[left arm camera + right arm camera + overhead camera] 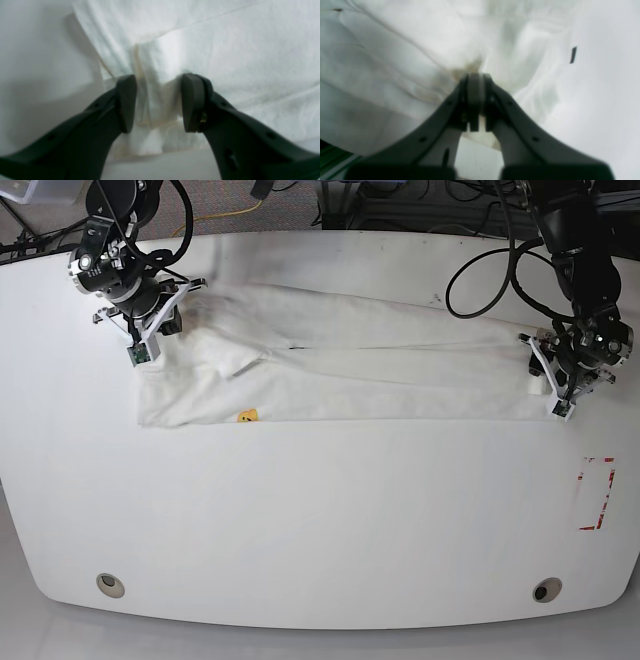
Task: Fold the T-shirt properly
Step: 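Pull the folded shirt edge with both grippers to straighten it, then move the left gripper inward and grasp the folded shirt's middle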
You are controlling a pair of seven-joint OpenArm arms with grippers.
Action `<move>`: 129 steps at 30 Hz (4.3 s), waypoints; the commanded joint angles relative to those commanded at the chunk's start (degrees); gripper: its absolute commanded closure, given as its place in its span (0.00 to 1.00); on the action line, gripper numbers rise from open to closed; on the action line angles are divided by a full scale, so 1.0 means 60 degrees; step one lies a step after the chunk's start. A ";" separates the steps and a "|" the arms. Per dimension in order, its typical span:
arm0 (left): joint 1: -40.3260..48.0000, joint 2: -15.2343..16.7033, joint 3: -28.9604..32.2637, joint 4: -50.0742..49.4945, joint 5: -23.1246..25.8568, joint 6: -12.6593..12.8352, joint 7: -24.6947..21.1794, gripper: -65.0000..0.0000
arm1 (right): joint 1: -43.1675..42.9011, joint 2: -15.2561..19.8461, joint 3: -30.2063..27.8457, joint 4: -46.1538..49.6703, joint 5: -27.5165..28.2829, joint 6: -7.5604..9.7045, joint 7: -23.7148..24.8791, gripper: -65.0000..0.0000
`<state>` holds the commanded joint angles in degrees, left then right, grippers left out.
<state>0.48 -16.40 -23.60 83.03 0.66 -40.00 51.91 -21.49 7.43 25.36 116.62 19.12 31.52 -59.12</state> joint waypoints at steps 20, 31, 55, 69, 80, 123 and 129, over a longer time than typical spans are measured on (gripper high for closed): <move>0.0044 -0.0044 0.0000 -0.0029 0.0059 0.0000 0.0000 0.58 | -0.2432 0.0850 0.1304 -0.0029 0.5773 -0.0088 -0.0015 1.00; 0.0000 -0.0044 0.0000 0.0029 0.0015 0.0000 0.0000 0.57 | -0.2549 0.0821 0.1275 -0.0396 0.4337 -0.0059 -0.0015 0.60; 0.0000 -0.0029 -0.0908 0.0029 0.0000 0.0000 0.0015 0.57 | 0.0952 0.0850 -0.1187 -0.3048 0.3853 -0.0088 0.0000 0.80; 0.0176 0.0088 -0.1714 0.0161 -0.0015 0.0000 0.0103 0.57 | 0.2886 0.0806 -0.1832 -0.4117 0.0161 0.0000 0.0044 0.80; -0.0220 0.0557 -0.3678 0.1612 -0.1802 0.0000 0.2037 0.24 | 0.3121 0.0791 -0.1846 -0.4132 0.0205 0.0000 0.0044 0.80; -0.0557 0.0029 -0.3531 -0.0132 -0.3590 0.0000 0.2432 0.97 | 0.3048 0.0762 -0.1758 -0.4117 0.0205 0.0718 0.0059 0.81; -0.0059 0.0513 -0.3429 0.2520 -0.3604 0.0000 0.3443 0.97 | 0.3062 0.0762 -0.1758 -0.4117 0.0205 0.0718 0.0059 0.81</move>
<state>0.13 -13.32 -44.18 98.15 -20.97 -40.00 72.57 -3.12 12.00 14.81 91.91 20.35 35.82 -58.77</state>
